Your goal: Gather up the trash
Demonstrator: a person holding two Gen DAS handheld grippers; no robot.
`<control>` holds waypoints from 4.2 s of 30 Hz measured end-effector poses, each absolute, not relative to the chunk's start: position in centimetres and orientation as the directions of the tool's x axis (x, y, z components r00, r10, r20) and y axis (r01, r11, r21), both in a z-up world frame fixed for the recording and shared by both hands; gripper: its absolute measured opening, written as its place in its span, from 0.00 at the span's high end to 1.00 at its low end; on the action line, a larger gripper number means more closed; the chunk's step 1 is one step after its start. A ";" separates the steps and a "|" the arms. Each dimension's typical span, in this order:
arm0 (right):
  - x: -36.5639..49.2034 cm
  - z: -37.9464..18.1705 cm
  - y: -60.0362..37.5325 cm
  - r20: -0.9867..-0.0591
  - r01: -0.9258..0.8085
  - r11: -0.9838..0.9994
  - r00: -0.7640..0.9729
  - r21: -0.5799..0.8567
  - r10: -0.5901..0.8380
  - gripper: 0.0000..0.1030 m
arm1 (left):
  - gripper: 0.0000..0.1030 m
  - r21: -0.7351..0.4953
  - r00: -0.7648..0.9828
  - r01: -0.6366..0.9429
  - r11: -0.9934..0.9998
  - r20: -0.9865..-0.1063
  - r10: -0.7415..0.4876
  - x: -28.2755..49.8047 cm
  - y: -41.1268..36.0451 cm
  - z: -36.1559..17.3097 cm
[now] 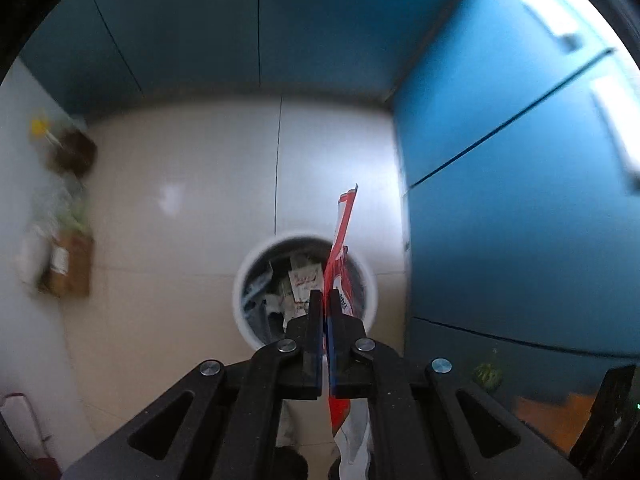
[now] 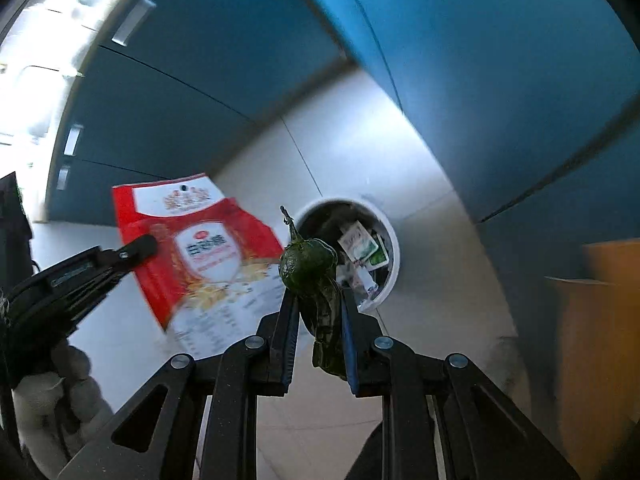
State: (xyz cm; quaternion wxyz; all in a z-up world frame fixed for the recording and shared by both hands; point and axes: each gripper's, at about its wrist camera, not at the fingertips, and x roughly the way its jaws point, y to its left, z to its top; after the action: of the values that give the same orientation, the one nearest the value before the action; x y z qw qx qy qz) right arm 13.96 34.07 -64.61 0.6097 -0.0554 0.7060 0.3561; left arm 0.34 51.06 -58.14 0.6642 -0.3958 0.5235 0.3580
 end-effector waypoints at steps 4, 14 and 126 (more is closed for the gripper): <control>13.3 -75.9 36.6 -0.898 -0.491 0.755 -0.304 0.434 0.318 0.80 | 1.00 -0.155 0.156 -0.906 0.393 -0.987 -0.031 -0.1 52.8 -69.6; 11.8 -87.4 40.5 -0.914 -0.589 0.716 -0.365 0.375 0.179 0.70 | 0.87 -0.100 0.061 -0.906 0.412 -0.992 -0.106 -1.6 53.4 -78.2; -2.1 -11.1 8.1 -0.842 -0.897 0.314 -0.108 0.312 0.529 0.00 | 0.00 -0.203 0.399 -0.845 0.495 -0.856 0.329 -20.7 19.5 -12.1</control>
State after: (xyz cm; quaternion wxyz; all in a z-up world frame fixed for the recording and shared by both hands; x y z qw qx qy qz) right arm -2.05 8.10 -11.12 0.6416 -0.1857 0.4953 0.5555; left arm -20.73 19.50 -12.14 0.7695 -0.3275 0.3940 0.3813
